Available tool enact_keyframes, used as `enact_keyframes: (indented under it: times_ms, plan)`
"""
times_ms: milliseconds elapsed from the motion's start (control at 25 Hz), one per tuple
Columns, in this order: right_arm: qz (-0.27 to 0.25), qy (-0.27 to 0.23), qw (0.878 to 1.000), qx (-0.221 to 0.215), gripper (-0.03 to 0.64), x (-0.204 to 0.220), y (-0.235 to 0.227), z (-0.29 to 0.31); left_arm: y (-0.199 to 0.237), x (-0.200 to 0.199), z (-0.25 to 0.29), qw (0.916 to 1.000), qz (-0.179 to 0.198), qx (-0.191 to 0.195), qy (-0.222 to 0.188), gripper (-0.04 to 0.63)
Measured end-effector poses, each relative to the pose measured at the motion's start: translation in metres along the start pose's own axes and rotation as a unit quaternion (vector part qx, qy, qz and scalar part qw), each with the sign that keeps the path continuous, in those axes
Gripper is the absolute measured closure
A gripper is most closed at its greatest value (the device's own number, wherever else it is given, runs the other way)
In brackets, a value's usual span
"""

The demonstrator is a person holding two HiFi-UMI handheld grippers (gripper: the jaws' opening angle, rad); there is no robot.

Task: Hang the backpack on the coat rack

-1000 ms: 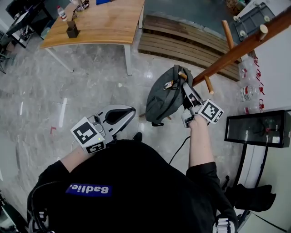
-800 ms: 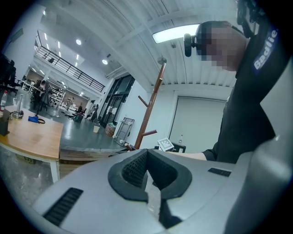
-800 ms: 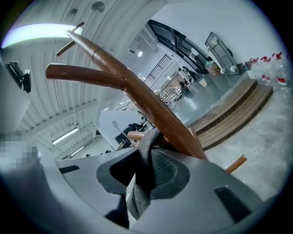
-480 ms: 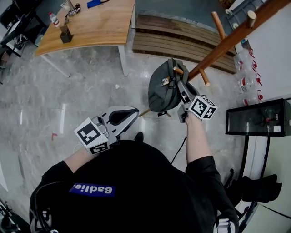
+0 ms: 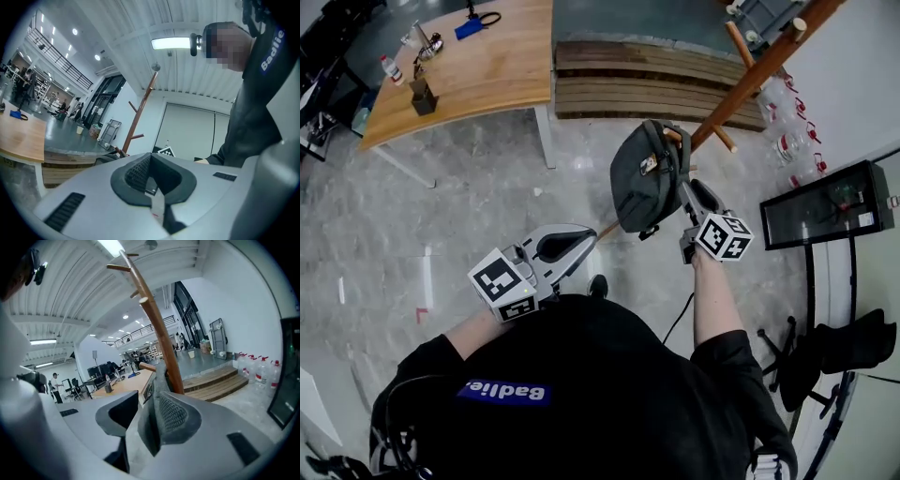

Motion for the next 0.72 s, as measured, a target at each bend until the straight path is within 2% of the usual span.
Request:
enact_keyframes:
  times_ms: [200, 360, 560, 720]
  plan:
    - [-0.045, 0.001, 0.999, 0.022, 0.486, -0.006, 0.06, -0.03, 0.006, 0.001, -0.023, 0.9991, -0.007, 0.039, 0.015, 0.586]
    - [-0.061, -0.006, 0.998, 0.013, 0.488, -0.002, 0.109, -0.045, 0.013, 0.008, -0.033, 0.9978, -0.007, 0.062, 0.025, 0.586]
    - [-0.087, -0.028, 0.995, -0.038, 0.491, -0.001, 0.164, -0.068, -0.003, 0.018, -0.035, 0.9975, 0.001, 0.065, 0.029, 0.586]
    - [-0.112, -0.056, 0.988, -0.09, 0.535, -0.015, 0.196, -0.089, -0.018, 0.018, -0.031, 0.9983, 0.005, 0.05, 0.029, 0.586]
Point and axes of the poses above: the fingertips, and each gripper's own axes: z forward along the fingers, y to its left, x out of its underside, the point moved 9 cm from there along -z, backward along the fingers, and after that the axes turned 15 degrees about -z, right-handed, at the moved point
